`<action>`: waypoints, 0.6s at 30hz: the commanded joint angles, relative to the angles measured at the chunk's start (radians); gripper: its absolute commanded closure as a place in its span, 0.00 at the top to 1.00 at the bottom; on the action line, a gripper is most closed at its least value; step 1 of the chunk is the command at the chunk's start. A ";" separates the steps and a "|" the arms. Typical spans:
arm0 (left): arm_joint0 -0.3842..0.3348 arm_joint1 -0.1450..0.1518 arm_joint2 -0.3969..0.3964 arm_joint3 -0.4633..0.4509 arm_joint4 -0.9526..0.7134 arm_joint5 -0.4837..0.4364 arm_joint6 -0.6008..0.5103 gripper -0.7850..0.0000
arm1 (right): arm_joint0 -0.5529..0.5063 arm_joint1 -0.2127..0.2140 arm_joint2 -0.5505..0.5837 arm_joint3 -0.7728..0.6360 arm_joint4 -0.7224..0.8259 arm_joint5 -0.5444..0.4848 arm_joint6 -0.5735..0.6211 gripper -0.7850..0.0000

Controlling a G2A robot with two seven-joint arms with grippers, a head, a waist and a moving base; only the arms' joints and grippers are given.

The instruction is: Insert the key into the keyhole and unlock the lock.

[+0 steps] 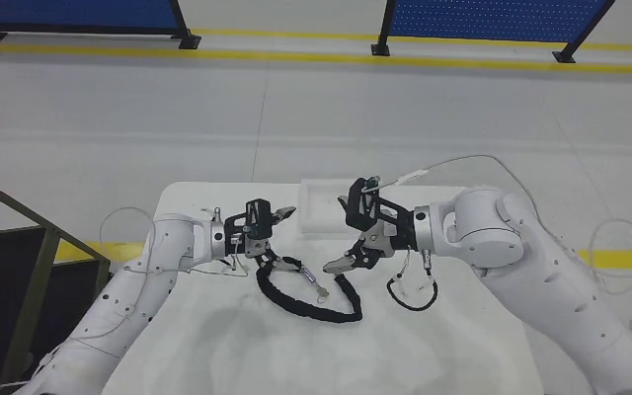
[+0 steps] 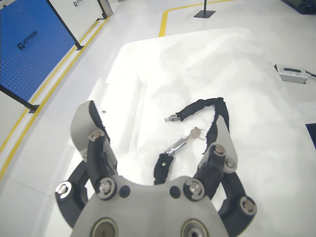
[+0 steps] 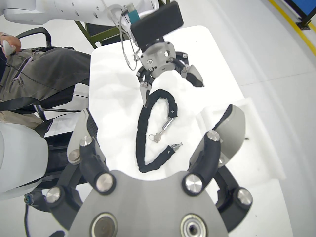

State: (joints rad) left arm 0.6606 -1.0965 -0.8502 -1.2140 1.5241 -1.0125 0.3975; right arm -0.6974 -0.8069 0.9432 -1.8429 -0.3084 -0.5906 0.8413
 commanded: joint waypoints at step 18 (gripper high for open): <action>-0.535 0.019 0.428 0.314 -0.364 0.000 0.137 1.00 | 0.352 -0.074 -0.096 0.268 0.008 -0.139 0.081 1.00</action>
State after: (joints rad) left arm 0.1499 -1.0798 -0.4598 -0.9112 1.1771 -1.0123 0.5307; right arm -0.3517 -0.8801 0.8475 -1.5775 -0.3056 -0.7298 0.9170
